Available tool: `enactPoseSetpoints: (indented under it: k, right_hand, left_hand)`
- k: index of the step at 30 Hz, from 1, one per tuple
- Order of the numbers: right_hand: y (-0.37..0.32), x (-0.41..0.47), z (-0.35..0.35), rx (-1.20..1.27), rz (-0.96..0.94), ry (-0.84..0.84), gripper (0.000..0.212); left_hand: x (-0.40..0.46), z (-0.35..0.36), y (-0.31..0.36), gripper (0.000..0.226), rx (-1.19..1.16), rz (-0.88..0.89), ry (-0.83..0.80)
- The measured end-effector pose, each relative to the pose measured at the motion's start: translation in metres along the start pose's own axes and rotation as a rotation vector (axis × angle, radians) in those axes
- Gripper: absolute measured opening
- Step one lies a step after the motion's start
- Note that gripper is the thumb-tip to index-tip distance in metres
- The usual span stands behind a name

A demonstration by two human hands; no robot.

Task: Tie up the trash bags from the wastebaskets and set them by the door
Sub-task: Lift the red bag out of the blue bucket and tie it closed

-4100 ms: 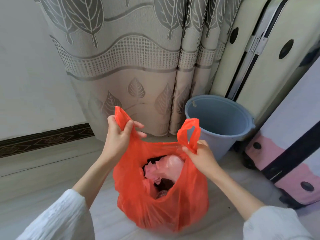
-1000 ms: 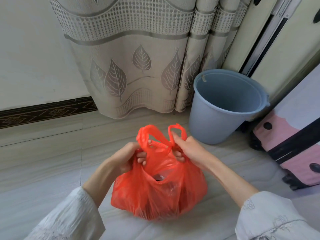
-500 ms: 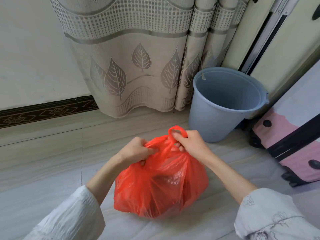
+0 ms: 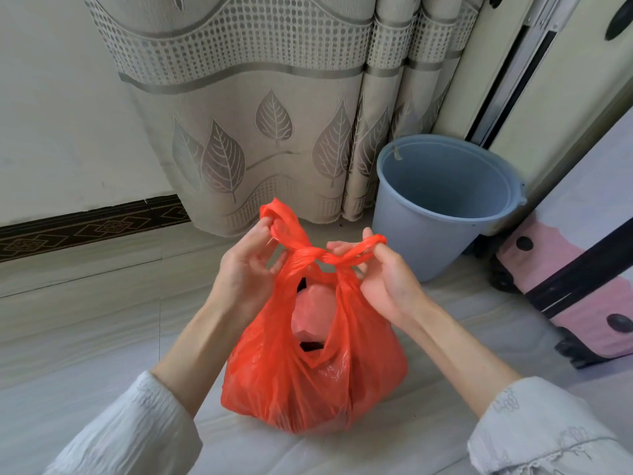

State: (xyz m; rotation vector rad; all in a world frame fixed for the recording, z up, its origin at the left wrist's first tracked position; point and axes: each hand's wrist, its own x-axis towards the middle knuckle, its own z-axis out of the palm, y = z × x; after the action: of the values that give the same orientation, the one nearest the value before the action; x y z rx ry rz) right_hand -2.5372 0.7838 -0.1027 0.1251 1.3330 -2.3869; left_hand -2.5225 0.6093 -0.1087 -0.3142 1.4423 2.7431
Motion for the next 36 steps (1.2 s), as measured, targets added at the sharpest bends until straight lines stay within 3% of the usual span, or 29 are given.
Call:
enactPoseSetpoints:
  k: [4,7,10,14,17,25,31,36]
  right_hand:
    - [-0.004,0.003,-0.002,0.244,0.045,0.087,0.045]
    - [-0.001,0.008,-0.016,0.417,0.102,0.213,0.054]
    - [0.004,0.008,-0.04,0.32,0.184,0.362,0.066]
    - [0.01,0.004,-0.068,0.095,0.186,0.595,0.06]
    - [0.012,0.002,-0.08,-0.028,0.148,0.711,0.042]
    - [0.014,-0.008,-0.113,-0.157,0.152,0.927,0.036]
    - [0.015,-0.003,-0.108,-0.186,0.185,0.877,0.035]
    - [0.013,-0.002,-0.096,0.237,0.181,0.699,0.035]
  left_hand:
    - [-0.001,0.002,-0.001,0.019,-0.179,-0.057,-0.051]
    - [0.0,-0.001,-0.004,0.02,-0.096,-0.025,0.082]
    - [0.003,-0.028,-0.007,0.035,0.204,0.002,0.294]
    - [0.003,-0.067,-0.015,0.038,0.357,-0.036,0.491]
    - [0.002,-0.079,-0.02,0.037,0.442,-0.033,0.544]
    - [-0.006,-0.105,-0.028,0.041,0.421,-0.06,0.666]
    - [-0.008,-0.114,-0.02,0.042,0.351,-0.041,0.677]
    - [0.0,-0.123,-0.007,0.033,0.181,0.047,0.567]
